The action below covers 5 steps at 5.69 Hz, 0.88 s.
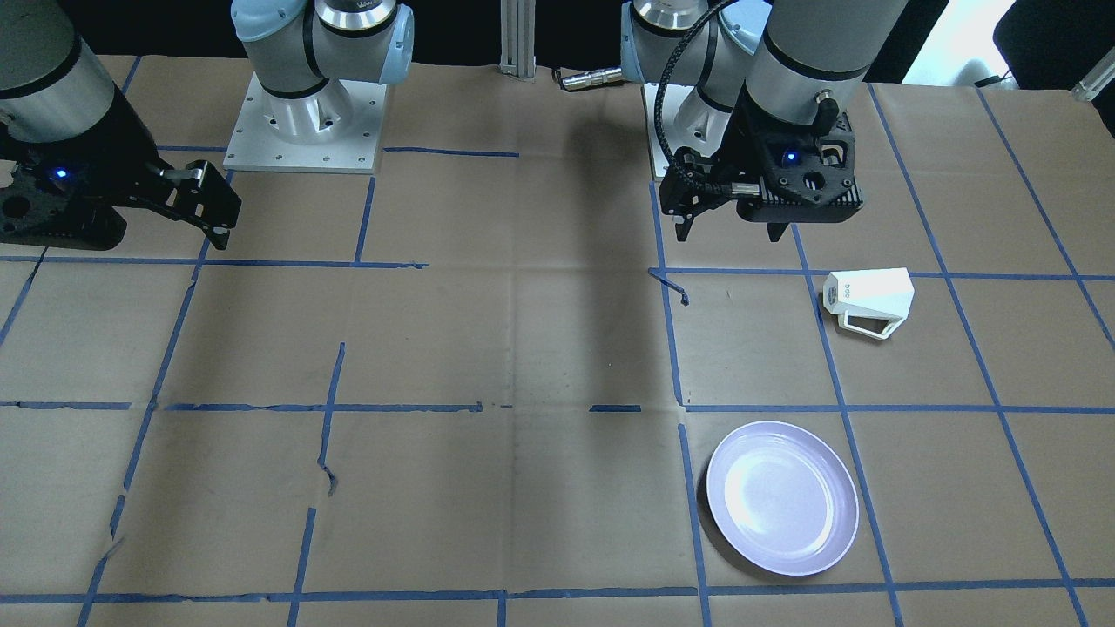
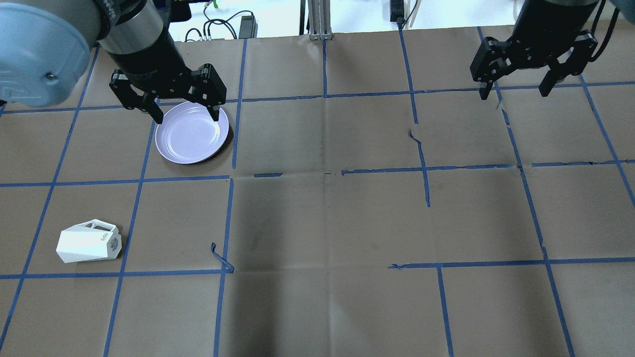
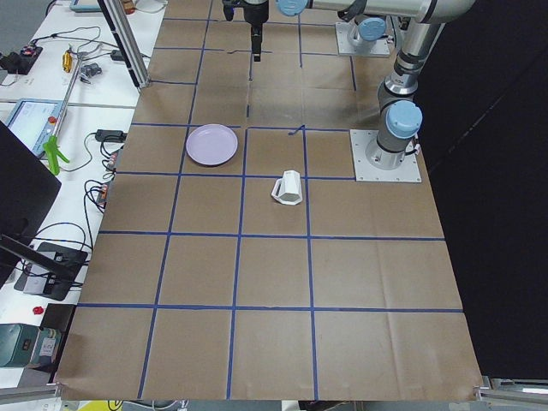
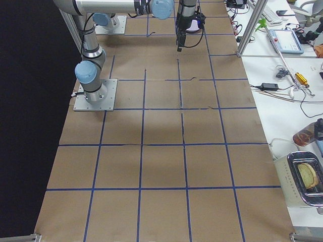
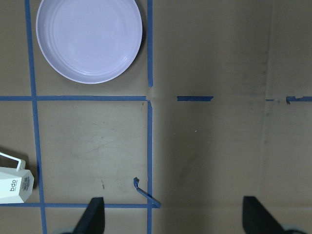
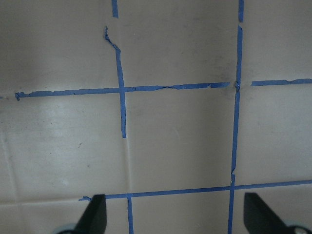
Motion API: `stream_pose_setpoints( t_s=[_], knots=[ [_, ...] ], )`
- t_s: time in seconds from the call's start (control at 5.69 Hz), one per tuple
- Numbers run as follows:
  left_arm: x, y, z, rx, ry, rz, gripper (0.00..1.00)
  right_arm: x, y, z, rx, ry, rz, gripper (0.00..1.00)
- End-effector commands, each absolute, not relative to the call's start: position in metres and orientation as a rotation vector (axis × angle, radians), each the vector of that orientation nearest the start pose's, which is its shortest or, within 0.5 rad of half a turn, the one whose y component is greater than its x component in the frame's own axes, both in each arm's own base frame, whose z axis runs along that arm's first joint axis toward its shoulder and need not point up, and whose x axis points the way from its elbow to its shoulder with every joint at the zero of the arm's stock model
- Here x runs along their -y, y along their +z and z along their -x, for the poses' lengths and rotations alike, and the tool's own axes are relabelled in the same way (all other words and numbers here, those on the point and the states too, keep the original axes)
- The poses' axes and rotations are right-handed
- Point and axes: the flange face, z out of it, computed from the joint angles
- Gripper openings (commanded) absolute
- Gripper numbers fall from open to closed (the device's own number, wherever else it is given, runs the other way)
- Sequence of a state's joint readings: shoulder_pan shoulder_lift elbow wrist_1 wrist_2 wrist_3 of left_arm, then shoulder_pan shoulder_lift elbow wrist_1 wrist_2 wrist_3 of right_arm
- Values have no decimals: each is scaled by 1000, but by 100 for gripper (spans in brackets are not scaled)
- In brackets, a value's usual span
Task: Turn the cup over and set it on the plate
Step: 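Move the left gripper away from the white plate toward the lying white mug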
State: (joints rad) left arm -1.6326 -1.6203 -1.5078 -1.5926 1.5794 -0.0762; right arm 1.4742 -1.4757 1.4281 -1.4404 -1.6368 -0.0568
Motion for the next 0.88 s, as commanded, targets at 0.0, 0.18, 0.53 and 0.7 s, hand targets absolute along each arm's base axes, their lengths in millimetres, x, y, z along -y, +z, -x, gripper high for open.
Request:
stream_pose_setpoints(
  t_s=[0.0,0.18,0.53,0.7],
  knots=[
    [501,494,163,-3132,6,10,99,533,497,-76,-3197,140,-59,100],
    [501,496,158,-3135,2,19,99,533,497,-76,-3197,140,-59,100],
    [498,500,149,-3125,4,24,99,533,497,-76,-3197,140,-59,100],
    [499,503,133,-3122,4,74,99,533,497,-76,-3197,140,-59,100]
  ],
)
